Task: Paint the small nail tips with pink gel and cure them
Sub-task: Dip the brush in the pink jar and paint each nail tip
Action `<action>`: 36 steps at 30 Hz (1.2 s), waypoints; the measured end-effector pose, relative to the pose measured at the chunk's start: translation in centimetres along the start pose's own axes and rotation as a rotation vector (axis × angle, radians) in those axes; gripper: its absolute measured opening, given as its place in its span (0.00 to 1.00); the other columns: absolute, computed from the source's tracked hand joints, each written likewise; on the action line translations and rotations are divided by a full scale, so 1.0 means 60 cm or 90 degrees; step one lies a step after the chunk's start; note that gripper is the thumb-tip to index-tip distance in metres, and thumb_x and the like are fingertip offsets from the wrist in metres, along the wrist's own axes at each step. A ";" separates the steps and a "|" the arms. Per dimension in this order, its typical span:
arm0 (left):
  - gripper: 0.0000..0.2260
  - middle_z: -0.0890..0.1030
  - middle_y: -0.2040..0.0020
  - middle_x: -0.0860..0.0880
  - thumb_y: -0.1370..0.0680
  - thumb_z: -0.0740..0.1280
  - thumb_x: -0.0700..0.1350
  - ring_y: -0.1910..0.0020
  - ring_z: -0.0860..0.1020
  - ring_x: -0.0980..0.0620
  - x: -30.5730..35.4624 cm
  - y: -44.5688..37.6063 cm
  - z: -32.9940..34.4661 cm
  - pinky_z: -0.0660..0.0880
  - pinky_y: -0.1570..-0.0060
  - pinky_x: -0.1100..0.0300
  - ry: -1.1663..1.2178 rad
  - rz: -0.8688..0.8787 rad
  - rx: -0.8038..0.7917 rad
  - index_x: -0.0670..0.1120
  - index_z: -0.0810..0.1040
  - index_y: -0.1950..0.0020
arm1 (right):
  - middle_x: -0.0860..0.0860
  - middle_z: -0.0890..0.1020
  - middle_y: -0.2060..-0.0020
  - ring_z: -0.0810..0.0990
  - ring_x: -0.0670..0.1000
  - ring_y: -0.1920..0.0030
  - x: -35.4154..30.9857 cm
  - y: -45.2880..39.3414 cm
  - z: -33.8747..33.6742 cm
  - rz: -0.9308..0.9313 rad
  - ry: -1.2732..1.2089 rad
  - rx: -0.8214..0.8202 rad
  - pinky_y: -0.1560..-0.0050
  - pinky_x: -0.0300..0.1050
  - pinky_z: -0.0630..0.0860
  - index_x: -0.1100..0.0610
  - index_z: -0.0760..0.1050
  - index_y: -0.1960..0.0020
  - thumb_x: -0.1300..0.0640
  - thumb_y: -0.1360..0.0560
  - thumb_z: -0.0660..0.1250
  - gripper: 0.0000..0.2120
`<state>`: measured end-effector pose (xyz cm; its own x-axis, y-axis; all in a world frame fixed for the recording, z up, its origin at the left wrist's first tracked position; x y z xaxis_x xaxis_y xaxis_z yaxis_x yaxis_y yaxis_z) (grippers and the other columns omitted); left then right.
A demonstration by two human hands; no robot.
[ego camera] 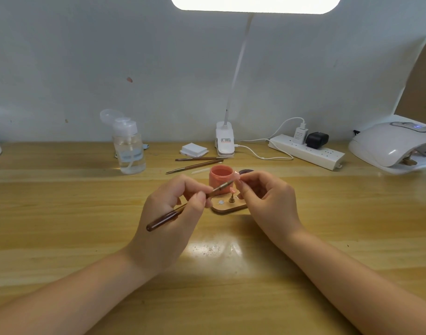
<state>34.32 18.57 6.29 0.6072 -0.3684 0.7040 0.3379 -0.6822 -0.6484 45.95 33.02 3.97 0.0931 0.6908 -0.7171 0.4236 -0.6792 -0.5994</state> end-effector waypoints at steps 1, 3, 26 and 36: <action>0.07 0.83 0.59 0.55 0.24 0.62 0.50 0.57 0.79 0.56 0.000 -0.001 0.000 0.71 0.57 0.70 0.006 -0.003 0.005 0.51 0.80 0.53 | 0.49 0.83 0.63 0.82 0.47 0.63 -0.001 0.000 0.000 -0.004 0.001 0.000 0.58 0.52 0.80 0.55 0.81 0.52 0.60 0.26 0.71 0.03; 0.05 0.83 0.56 0.56 0.23 0.65 0.48 0.57 0.79 0.57 -0.004 -0.004 0.001 0.70 0.57 0.71 0.008 -0.019 0.005 0.52 0.80 0.50 | 0.49 0.83 0.63 0.82 0.48 0.62 -0.006 0.001 0.001 -0.021 0.010 -0.002 0.58 0.51 0.80 0.56 0.81 0.52 0.60 0.26 0.71 0.04; 0.07 0.84 0.57 0.57 0.23 0.64 0.47 0.56 0.80 0.59 -0.009 -0.004 -0.002 0.70 0.56 0.72 -0.011 -0.034 0.021 0.52 0.81 0.50 | 0.50 0.83 0.64 0.82 0.47 0.63 -0.005 0.001 0.002 -0.021 0.011 -0.004 0.59 0.51 0.80 0.57 0.81 0.53 0.61 0.26 0.71 0.03; 0.07 0.84 0.58 0.53 0.23 0.63 0.48 0.54 0.81 0.56 -0.013 -0.003 -0.003 0.73 0.54 0.70 0.061 -0.045 0.034 0.49 0.80 0.51 | 0.51 0.84 0.66 0.83 0.46 0.65 -0.002 0.002 0.005 -0.002 -0.022 -0.014 0.60 0.52 0.81 0.58 0.80 0.53 0.62 0.26 0.71 0.03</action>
<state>33.65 18.89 5.88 0.5094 -0.3808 0.7717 0.4168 -0.6754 -0.6084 45.70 32.79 3.87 0.0600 0.6835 -0.7275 0.4440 -0.6710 -0.5938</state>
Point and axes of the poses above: each hand's wrist, its own y-axis away from the middle knuckle, its own z-axis out of the palm, x = y × z, the point moved 10 cm from there along -y, towards the middle knuckle
